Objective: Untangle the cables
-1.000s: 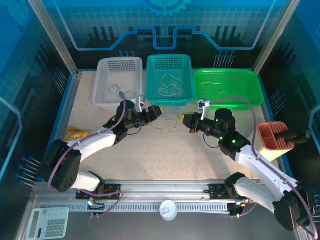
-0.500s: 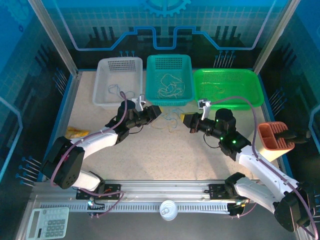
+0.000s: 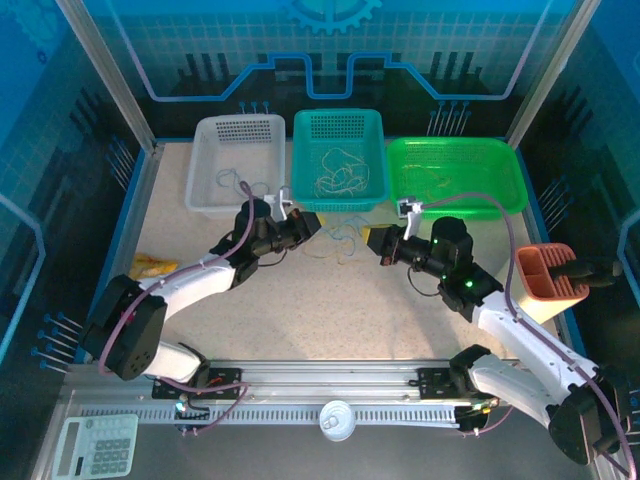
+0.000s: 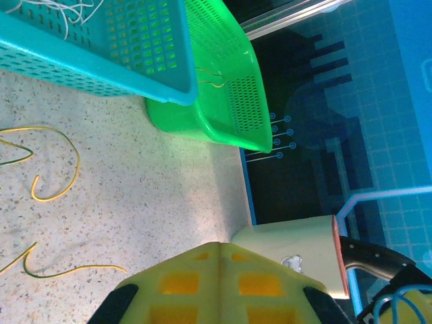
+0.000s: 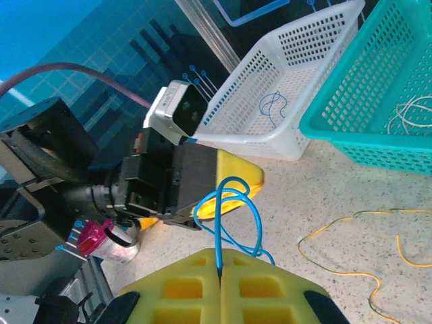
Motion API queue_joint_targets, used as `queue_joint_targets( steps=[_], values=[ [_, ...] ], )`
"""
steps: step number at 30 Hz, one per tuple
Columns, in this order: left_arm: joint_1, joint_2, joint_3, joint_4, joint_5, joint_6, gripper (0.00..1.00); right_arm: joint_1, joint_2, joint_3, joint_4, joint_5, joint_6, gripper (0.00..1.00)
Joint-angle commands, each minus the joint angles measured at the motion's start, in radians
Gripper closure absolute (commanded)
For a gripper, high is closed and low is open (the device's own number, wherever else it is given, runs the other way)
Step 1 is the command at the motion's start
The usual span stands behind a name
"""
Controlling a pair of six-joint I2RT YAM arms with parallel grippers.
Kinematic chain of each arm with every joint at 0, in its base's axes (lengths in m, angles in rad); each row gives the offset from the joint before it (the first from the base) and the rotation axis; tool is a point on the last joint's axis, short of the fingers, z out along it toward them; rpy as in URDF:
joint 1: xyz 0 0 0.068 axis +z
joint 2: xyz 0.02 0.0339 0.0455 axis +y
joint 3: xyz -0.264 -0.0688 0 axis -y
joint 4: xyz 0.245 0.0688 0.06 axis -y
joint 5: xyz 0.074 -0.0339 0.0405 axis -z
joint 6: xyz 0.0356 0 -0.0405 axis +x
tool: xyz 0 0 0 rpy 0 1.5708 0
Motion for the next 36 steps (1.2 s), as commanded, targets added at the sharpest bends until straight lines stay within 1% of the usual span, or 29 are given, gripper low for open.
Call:
queue_joint_targets(
  steps=[1,2,6,8,9,10,11,12,15,18,21,25,28,34,36],
  values=[
    [-0.008,-0.100,0.075,-0.064,-0.014,0.094,1.00,-0.024,-0.017,-0.003,-0.027,0.024,-0.022,1.00],
    [-0.008,-0.123,0.092,-0.091,-0.020,0.119,1.00,-0.026,-0.012,-0.012,-0.030,0.024,-0.026,1.00],
    [-0.008,-0.188,0.174,-0.177,-0.019,0.184,1.00,-0.030,0.025,-0.050,-0.026,0.029,-0.037,0.85],
    [-0.008,-0.206,0.219,-0.215,-0.009,0.206,1.00,-0.029,0.046,-0.070,-0.014,0.025,-0.036,0.64],
    [-0.008,-0.210,0.239,-0.229,-0.004,0.213,1.00,-0.029,0.053,-0.075,-0.014,0.024,-0.037,0.57],
    [-0.008,-0.212,0.261,-0.244,0.004,0.221,1.00,-0.029,0.058,-0.080,-0.014,0.025,-0.038,0.46],
    [-0.008,-0.214,0.284,-0.262,0.011,0.229,1.00,-0.029,0.058,-0.084,-0.016,0.025,-0.041,0.37],
    [-0.007,-0.214,0.302,-0.280,0.016,0.237,1.00,-0.030,0.054,-0.086,-0.024,0.027,-0.045,0.33],
    [-0.008,-0.218,0.345,-0.324,0.021,0.265,1.00,-0.029,0.021,-0.080,-0.060,0.046,-0.066,0.23],
    [-0.007,-0.220,0.365,-0.353,0.019,0.288,1.00,-0.029,-0.033,-0.064,-0.117,0.078,-0.092,0.17],
    [-0.008,-0.223,0.372,-0.370,0.020,0.303,1.00,-0.029,-0.076,-0.037,-0.154,0.087,-0.114,0.14],
    [-0.007,-0.227,0.367,-0.376,0.031,0.311,1.00,-0.029,-0.084,0.037,-0.155,0.061,-0.139,0.11],
    [-0.007,-0.228,0.357,-0.369,0.043,0.310,1.00,-0.022,-0.031,0.126,-0.141,0.016,-0.163,0.10],
    [-0.008,-0.219,0.345,-0.336,0.067,0.292,1.00,0.009,0.123,0.281,-0.122,-0.031,-0.211,0.09],
    [-0.009,-0.220,0.347,-0.329,0.073,0.290,1.00,0.010,0.160,0.298,-0.110,-0.043,-0.212,0.12]
  ],
)
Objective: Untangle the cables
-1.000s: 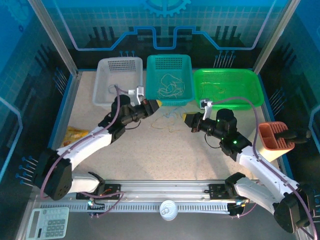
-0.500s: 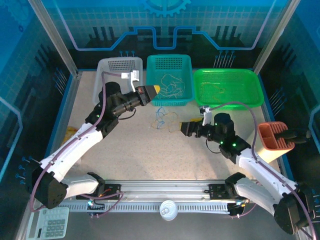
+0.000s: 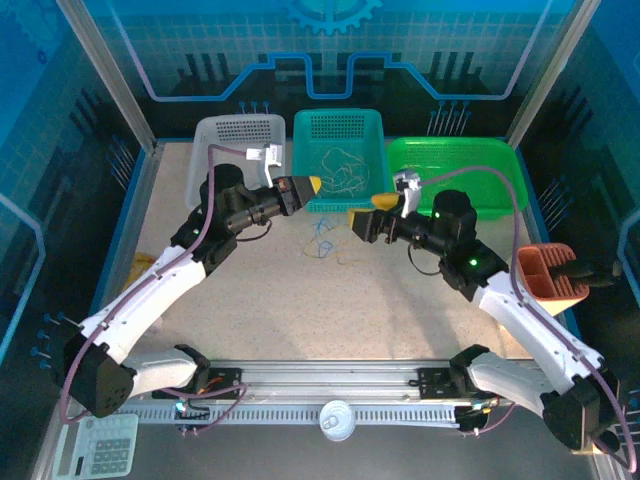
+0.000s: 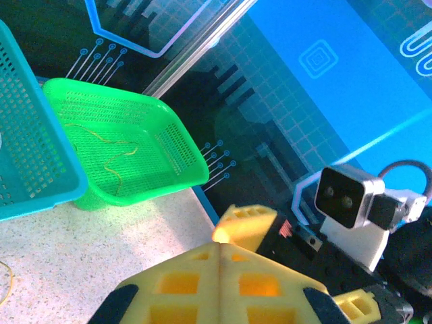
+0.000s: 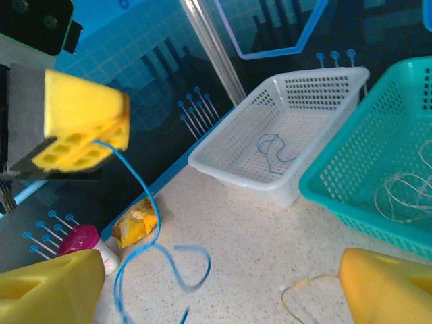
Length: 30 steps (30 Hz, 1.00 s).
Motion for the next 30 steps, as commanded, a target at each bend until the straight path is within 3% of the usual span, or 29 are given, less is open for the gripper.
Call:
queue_joint_targets(
  steps=[1,5,13,16,21,30],
  values=[
    [-0.008,-0.017,0.012,0.027,0.038,0.016,1.00,0.011,0.052,0.036,0.019,-0.047,-0.033,0.13],
    [-0.009,-0.018,0.027,0.028,0.053,0.016,1.00,0.012,0.068,0.007,0.057,-0.099,-0.024,0.25],
    [-0.009,-0.015,0.043,0.061,0.078,-0.003,1.00,0.013,0.068,-0.100,0.145,-0.190,0.012,0.39],
    [-0.009,-0.014,0.047,0.065,0.080,-0.007,1.00,0.017,0.075,-0.125,0.174,-0.195,0.027,0.39],
    [-0.009,-0.013,0.047,0.078,0.082,-0.015,1.00,0.037,0.097,-0.134,0.214,-0.209,0.044,0.29],
    [-0.011,-0.007,0.033,0.110,0.095,-0.043,1.00,0.061,0.163,-0.089,0.225,-0.205,0.045,0.33]
  ],
)
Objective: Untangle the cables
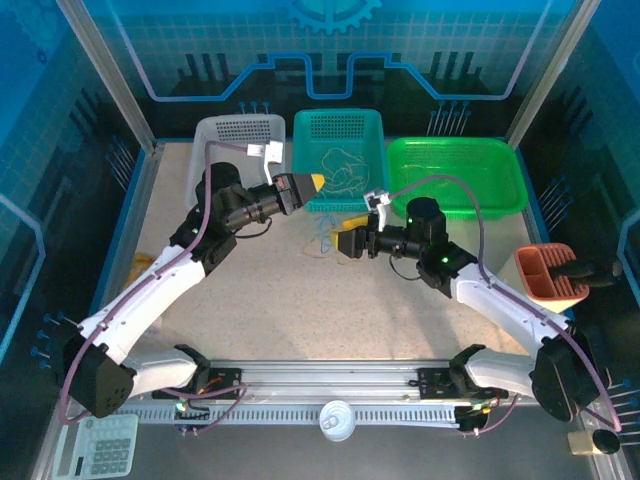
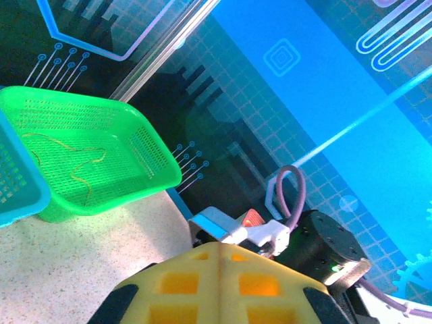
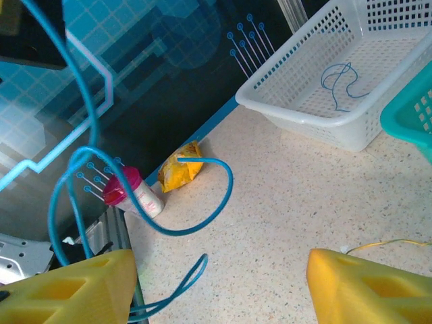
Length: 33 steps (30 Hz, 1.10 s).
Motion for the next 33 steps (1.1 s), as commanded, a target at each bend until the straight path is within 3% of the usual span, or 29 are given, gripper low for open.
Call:
queue_joint_targets(
  steps=[1,6,13,24,27,33],
  values=[
    [-0.012,-0.008,0.021,0.045,0.025,-0.020,1.00,0.013,0.027,0.045,0.037,-0.009,0.001,0.34],
    [-0.017,-0.013,0.018,0.048,0.026,-0.026,1.00,0.011,0.049,0.071,0.063,0.005,-0.007,0.34],
    [-0.020,-0.022,-0.020,0.090,0.019,-0.061,1.00,0.006,0.030,0.087,0.049,0.031,-0.033,0.26],
    [-0.023,-0.025,-0.067,0.120,0.012,-0.095,1.00,0.002,0.043,0.133,0.060,0.025,-0.047,0.34],
    [-0.024,-0.027,-0.086,0.136,0.006,-0.105,1.00,0.000,0.042,0.139,0.053,0.026,-0.055,0.45],
    [-0.024,-0.031,-0.089,0.142,-0.008,-0.107,1.00,-0.005,0.033,0.115,0.048,0.021,-0.053,0.93]
  ],
)
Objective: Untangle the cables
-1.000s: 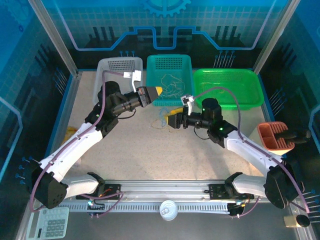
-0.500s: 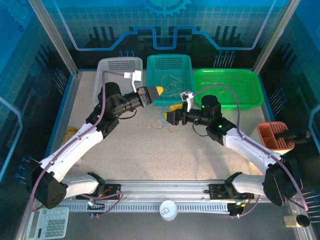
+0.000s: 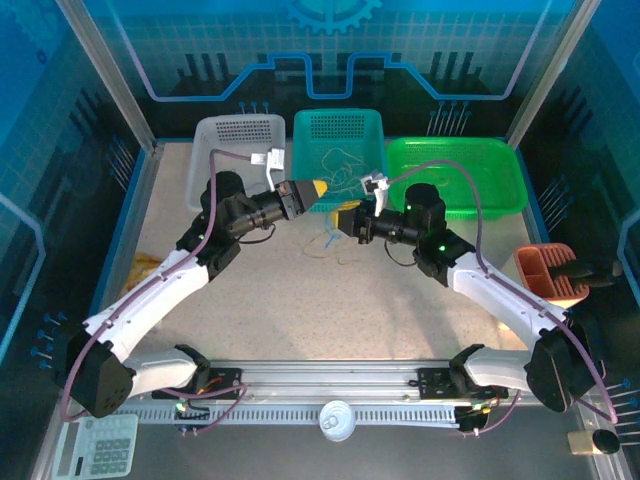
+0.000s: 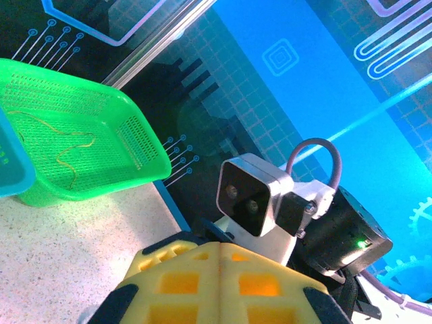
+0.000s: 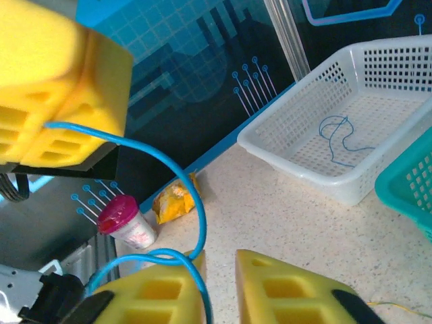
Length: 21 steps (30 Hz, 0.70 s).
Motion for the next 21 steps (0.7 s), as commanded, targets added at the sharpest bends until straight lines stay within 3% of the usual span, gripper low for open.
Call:
queue_joint_targets(
  steps=[1,11,21],
  values=[
    [-0.008,-0.032,0.002,0.035,-0.010,-0.007,1.00,-0.009,-0.019,-0.019,0.021,-0.002,-0.012,0.99],
    [0.047,-0.061,0.159,-0.069,-0.069,0.104,1.00,-0.014,-0.073,-0.197,0.020,0.066,-0.020,1.00],
    [0.257,-0.078,0.241,-0.121,-0.146,0.133,1.00,-0.067,-0.144,-0.341,0.025,0.137,0.013,1.00]
  ],
)
